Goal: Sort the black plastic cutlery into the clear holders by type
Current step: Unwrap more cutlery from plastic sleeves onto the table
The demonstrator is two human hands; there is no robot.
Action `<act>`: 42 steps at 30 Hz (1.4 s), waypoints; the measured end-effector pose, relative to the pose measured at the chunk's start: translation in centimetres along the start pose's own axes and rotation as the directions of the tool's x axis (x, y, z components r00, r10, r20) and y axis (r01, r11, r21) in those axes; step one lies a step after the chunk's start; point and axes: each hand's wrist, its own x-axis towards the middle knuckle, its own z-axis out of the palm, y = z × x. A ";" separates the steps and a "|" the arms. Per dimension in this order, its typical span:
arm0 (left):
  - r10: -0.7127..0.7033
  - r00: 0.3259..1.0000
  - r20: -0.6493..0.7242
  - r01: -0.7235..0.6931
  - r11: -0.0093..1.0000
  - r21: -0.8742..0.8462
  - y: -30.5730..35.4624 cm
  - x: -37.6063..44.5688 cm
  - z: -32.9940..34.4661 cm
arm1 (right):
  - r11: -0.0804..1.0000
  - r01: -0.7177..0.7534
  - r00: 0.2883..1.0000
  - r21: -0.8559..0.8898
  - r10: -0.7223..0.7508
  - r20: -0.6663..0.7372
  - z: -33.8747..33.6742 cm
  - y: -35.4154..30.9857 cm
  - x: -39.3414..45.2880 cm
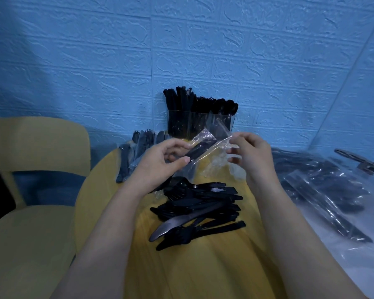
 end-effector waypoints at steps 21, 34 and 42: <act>-0.096 0.935 -0.342 0.087 0.995 -0.040 -1.0 0.7 -1.2 | 0.954 0.164 0.980 -0.252 -0.129 0.151 -0.9 0.3 0.5; -0.378 0.870 -0.317 0.216 0.869 -0.445 -1.7 0.7 -1.6 | 0.989 0.024 0.973 -0.144 0.010 0.232 -0.9 0.6 0.4; -0.460 0.744 -0.484 0.136 0.814 -0.564 -2.5 0.6 -2.8 | 0.998 -0.062 0.996 0.024 0.061 0.064 -1.9 0.1 0.7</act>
